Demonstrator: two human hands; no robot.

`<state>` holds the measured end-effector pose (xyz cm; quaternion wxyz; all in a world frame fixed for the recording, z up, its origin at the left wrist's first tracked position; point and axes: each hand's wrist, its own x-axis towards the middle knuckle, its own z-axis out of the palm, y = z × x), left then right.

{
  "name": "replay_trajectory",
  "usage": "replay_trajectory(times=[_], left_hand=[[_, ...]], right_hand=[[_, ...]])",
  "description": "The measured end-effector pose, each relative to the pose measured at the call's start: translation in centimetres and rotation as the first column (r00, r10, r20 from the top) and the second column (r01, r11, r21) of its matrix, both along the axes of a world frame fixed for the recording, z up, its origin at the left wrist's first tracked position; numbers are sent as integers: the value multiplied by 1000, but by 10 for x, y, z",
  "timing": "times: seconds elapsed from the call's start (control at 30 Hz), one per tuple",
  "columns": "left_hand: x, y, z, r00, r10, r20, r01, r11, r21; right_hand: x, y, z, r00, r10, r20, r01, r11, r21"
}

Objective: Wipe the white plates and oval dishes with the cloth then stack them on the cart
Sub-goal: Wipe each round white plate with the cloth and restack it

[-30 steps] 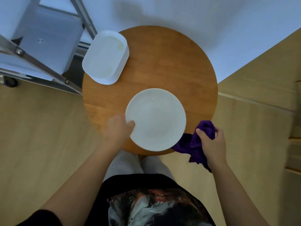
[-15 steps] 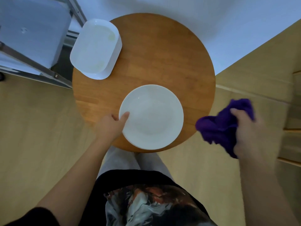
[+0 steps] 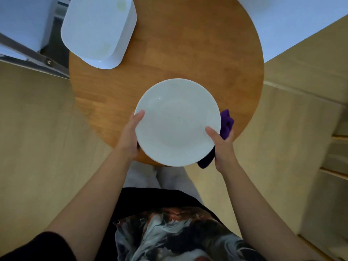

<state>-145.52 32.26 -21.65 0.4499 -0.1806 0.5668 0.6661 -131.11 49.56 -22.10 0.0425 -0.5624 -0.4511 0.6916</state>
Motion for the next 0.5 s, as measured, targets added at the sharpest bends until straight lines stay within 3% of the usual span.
replay_trajectory(times=[0.27,0.5], left_hand=[[1,1,-4,988,81,130,-73,995,-67],[-40,18,-1,999,-21,39,22,1000,-18]], right_hand=[[-7,1,-1,997,-49,-67,41,992,-123],[-36,13,1,987,-147,-64,136,979,-152]])
